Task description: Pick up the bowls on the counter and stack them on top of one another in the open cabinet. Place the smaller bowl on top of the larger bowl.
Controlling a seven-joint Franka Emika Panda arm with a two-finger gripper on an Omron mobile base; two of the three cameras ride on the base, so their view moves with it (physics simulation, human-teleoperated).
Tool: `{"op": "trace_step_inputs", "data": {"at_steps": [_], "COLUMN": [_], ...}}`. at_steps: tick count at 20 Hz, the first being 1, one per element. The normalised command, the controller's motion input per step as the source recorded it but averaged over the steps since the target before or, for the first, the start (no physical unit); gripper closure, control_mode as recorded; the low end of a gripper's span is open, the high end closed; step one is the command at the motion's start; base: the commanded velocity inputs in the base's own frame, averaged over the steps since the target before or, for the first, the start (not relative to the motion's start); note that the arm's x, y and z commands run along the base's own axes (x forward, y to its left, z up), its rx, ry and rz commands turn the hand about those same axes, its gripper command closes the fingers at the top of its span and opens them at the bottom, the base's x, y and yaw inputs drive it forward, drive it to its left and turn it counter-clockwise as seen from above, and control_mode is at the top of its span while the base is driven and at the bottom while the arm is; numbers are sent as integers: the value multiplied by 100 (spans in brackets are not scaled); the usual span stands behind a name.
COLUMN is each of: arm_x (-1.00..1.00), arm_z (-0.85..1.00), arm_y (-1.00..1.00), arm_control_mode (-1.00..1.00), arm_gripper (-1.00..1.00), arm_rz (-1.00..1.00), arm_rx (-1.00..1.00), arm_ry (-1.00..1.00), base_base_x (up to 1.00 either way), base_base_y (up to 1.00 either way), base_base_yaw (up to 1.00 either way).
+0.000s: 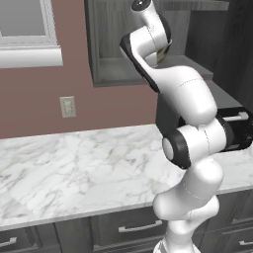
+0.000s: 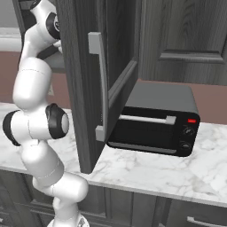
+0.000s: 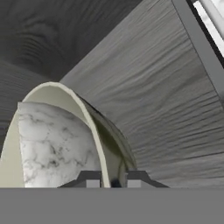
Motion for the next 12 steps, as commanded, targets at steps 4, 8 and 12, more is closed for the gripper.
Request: {"op": "trace_step_inputs", "data": {"at_steps": [4, 8, 12], "arm_x": [1, -20, -29], "arm_z": [0, 6, 16], "arm_y": [-1, -9, -3], "arm_control_mode": [-100, -100, -100], "arm_gripper": [-100, -100, -100], "arm_rz": [0, 0, 0], "arm_rx": [0, 1, 1], "arm_ry": [0, -4, -1], "base_base_x": [0, 0, 0], "base_base_y": [0, 0, 0], "base_base_yaw": [0, 0, 0]}}
